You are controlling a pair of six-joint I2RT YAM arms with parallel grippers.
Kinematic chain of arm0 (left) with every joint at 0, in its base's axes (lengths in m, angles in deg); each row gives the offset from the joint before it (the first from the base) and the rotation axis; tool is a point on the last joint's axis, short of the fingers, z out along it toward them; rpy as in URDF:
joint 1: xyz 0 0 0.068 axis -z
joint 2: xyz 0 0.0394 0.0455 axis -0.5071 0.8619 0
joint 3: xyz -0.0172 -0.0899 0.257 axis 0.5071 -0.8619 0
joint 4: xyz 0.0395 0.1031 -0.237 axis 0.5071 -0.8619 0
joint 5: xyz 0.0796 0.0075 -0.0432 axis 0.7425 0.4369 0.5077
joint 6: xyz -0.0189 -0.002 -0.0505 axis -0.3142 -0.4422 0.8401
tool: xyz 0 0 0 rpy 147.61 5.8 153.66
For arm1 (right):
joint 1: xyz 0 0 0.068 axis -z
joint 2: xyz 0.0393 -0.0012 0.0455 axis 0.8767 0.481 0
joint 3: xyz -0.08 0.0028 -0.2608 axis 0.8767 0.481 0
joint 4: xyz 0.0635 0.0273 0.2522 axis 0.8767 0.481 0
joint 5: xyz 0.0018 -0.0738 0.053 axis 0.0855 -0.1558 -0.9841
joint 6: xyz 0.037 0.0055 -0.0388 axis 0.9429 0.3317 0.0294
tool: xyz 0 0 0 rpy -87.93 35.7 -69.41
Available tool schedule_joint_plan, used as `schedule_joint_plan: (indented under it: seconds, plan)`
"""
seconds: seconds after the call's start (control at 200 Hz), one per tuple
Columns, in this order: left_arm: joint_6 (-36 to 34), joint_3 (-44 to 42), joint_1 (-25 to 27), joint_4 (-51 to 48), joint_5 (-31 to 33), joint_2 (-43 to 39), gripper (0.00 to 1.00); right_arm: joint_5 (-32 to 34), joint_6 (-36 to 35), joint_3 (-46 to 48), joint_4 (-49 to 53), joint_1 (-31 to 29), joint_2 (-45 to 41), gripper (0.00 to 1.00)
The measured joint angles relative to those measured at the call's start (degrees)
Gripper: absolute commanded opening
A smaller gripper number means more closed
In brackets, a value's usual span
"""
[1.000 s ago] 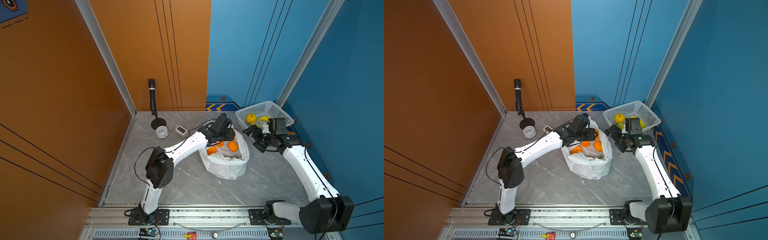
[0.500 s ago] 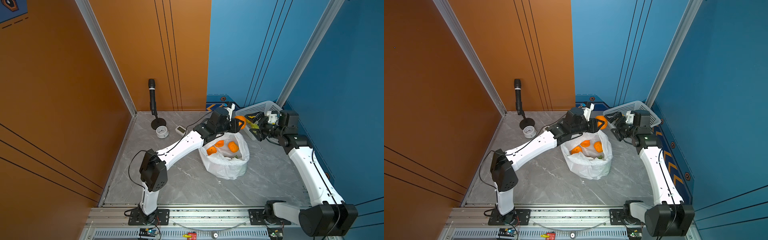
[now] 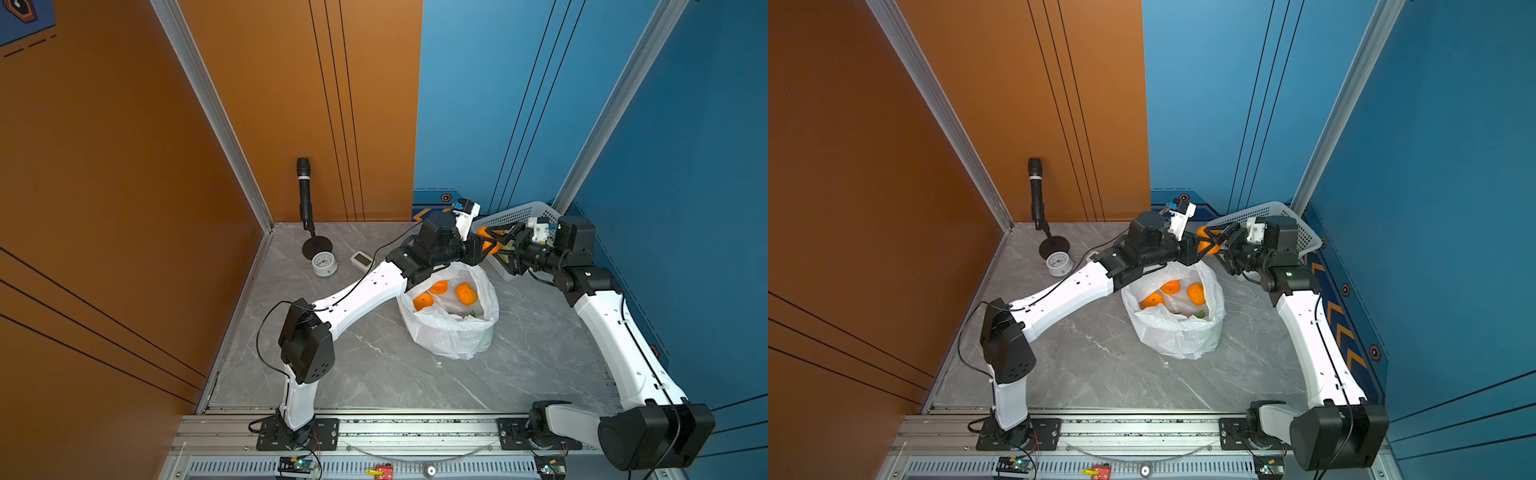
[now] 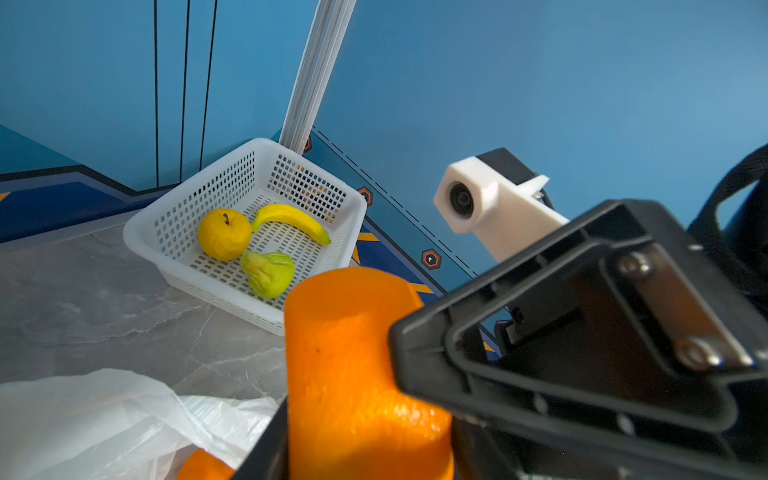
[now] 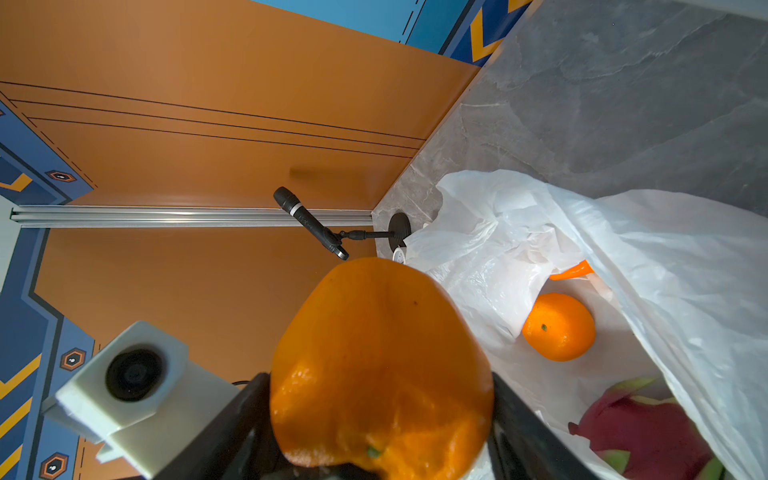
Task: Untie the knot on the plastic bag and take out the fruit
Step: 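Lift the orange out with the left gripper and hand it to the right gripper, then carry the orange with the right gripper into the white basket and release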
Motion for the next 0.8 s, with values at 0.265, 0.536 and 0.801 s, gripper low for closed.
schedule_joint_plan:
  seconds: [0.265,0.536,0.801]
  plan:
    - [-5.07,2.03,0.79,-3.21,2.67,0.0,0.6,0.09,-0.02,-0.17,-0.48,0.0,-0.02,0.64]
    - [-8.55,1.81,2.14,-5.14,6.34,-0.61,0.78,1.62,-0.28,-3.19,-0.44,1.88,0.28,0.63]
    - [-11.74,-1.18,1.18,-6.1,8.0,-7.26,0.81,4.72,-6.73,-11.82,3.37,6.91,7.3,0.62]
